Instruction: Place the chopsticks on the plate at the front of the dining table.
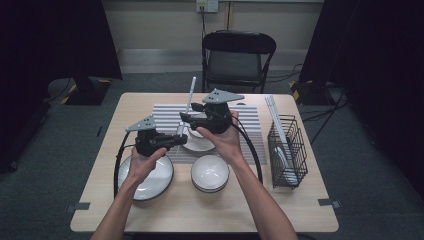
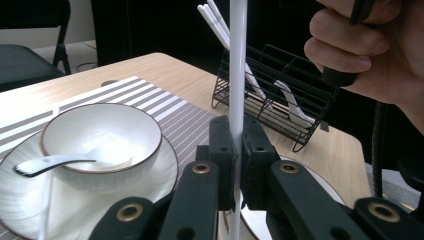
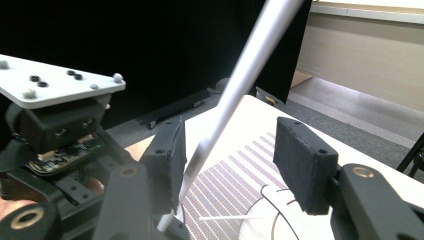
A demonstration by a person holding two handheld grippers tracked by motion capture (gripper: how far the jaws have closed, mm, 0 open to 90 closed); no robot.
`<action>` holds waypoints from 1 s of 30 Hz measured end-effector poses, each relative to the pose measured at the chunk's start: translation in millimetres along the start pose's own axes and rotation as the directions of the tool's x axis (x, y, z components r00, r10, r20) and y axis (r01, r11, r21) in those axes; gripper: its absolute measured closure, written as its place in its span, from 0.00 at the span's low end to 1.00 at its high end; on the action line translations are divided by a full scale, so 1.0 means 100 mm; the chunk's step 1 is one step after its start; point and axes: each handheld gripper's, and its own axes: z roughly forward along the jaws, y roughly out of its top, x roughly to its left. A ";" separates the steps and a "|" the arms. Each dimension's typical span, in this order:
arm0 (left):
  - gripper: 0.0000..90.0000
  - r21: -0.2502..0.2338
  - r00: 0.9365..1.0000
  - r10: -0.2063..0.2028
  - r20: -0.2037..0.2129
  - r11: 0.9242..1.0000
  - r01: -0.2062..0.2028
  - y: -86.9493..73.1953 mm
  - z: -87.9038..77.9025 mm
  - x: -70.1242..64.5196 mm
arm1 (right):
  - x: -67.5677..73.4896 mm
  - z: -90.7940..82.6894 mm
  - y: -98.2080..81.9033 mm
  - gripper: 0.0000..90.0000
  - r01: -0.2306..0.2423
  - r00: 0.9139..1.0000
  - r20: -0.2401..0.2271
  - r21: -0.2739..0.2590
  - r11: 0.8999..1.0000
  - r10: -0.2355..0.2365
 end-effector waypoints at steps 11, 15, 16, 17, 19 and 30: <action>0.95 -0.012 1.000 -0.004 -0.007 1.000 0.004 -0.01 -0.05 0.00 | -0.07 0.05 -0.05 0.48 -0.020 1.000 0.003 0.020 1.000 0.020; 0.96 -0.013 1.000 -0.002 -0.011 1.000 0.002 -0.02 -0.06 0.00 | -0.10 0.02 -0.07 0.48 -0.028 1.000 0.010 0.017 0.999 0.028; 0.96 -0.012 1.000 -0.003 -0.010 1.000 0.003 -0.02 -0.07 0.01 | -0.10 0.02 -0.08 0.48 -0.029 1.000 0.011 0.017 0.999 0.029; 0.96 -0.016 1.000 -0.006 -0.009 1.000 0.006 -0.02 -0.07 0.01 | -0.11 0.01 -0.09 0.48 -0.030 0.999 0.014 0.017 0.999 0.030; 0.96 -0.016 1.000 -0.010 -0.014 1.000 0.009 -0.03 -0.07 0.01 | -0.13 0.00 -0.10 0.47 -0.034 0.999 0.020 0.017 0.999 0.034; 0.96 0.003 1.000 0.003 -0.030 1.000 -0.003 -0.03 -0.08 0.02 | -0.21 -0.02 -0.18 0.45 -0.054 0.998 0.038 0.019 0.998 0.053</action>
